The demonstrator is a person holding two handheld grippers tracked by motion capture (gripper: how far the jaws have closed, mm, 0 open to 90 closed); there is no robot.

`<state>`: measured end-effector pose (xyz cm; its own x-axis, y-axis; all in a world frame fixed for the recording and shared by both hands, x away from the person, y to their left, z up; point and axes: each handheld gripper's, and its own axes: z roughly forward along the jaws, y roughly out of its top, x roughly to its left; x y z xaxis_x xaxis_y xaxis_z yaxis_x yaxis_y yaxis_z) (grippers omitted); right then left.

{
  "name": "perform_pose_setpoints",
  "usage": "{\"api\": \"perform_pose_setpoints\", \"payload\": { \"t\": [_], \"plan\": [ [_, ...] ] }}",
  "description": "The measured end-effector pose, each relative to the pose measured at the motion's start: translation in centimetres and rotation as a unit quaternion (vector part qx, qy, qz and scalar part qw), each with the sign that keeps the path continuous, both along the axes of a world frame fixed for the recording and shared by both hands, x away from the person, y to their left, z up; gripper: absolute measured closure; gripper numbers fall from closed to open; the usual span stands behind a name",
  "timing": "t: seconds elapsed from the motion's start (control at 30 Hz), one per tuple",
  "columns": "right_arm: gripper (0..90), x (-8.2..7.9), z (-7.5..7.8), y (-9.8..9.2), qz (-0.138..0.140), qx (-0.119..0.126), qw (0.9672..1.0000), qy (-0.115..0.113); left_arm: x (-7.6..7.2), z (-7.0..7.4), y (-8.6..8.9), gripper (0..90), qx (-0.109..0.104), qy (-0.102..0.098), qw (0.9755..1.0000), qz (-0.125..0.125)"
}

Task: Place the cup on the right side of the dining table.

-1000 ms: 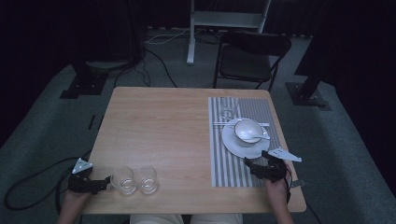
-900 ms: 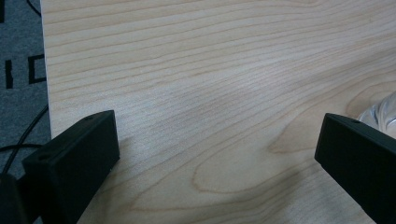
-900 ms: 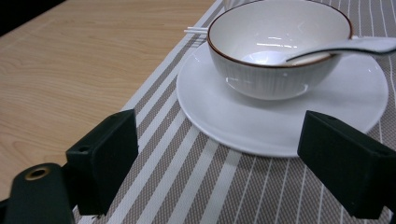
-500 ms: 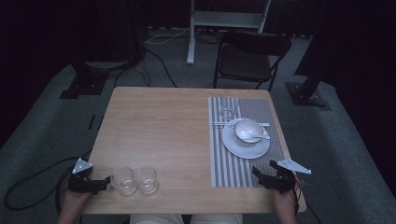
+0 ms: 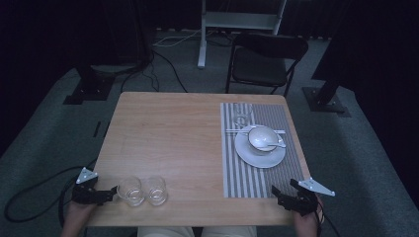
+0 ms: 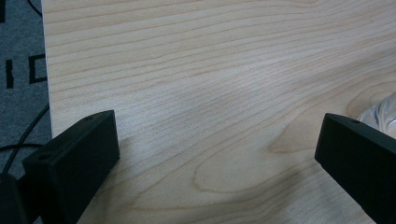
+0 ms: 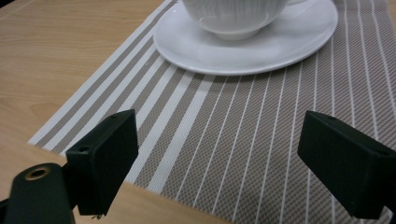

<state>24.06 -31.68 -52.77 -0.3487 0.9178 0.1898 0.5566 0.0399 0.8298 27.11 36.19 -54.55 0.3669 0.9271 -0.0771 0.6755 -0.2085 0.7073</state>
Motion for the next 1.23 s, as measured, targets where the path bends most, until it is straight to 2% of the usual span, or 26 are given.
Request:
{"api": "perform_pose_setpoints", "payload": {
  "t": [0.3,0.43,0.57,0.6,0.77,1.03,1.23],
  "plan": [
    [11.7,-1.3,-0.7,-0.8,-0.008,0.0,1.0,0.001,0.0,0.0,0.0,0.2,-0.001,0.0,1.0,0.0],
    [11.7,-2.1,-0.9,-1.4,-0.009,-0.001,0.9999,-0.014,0.0,0.0,0.0,0.2,-0.001,0.001,1.0,0.0],
    [11.8,-3.1,-1.1,-2.3,-0.012,0.009,0.9994,-0.031,0.0,0.0,0.0,0.2,-0.001,0.001,1.0,0.0],
    [11.8,-3.3,-1.2,-2.5,-0.019,0.007,0.9992,-0.034,0.0,0.0,0.1,0.2,-0.001,0.001,1.0,0.0],
    [11.7,-3.5,-1.8,-3.3,-0.035,0.006,0.9992,-0.02,0.0,0.0,0.0,0.2,-0.001,0.001,1.0,0.0],
    [11.7,-3.0,-2.5,-3.5,-0.03,0.011,0.9995,-0.003,-0.1,0.0,0.1,0.2,-0.001,0.001,1.0,0.001],
    [11.7,-3.1,-2.4,-3.4,-0.025,0.013,0.9996,-0.003,-0.1,0.0,0.0,0.2,0.0,0.0,1.0,0.001]
  ]
}}
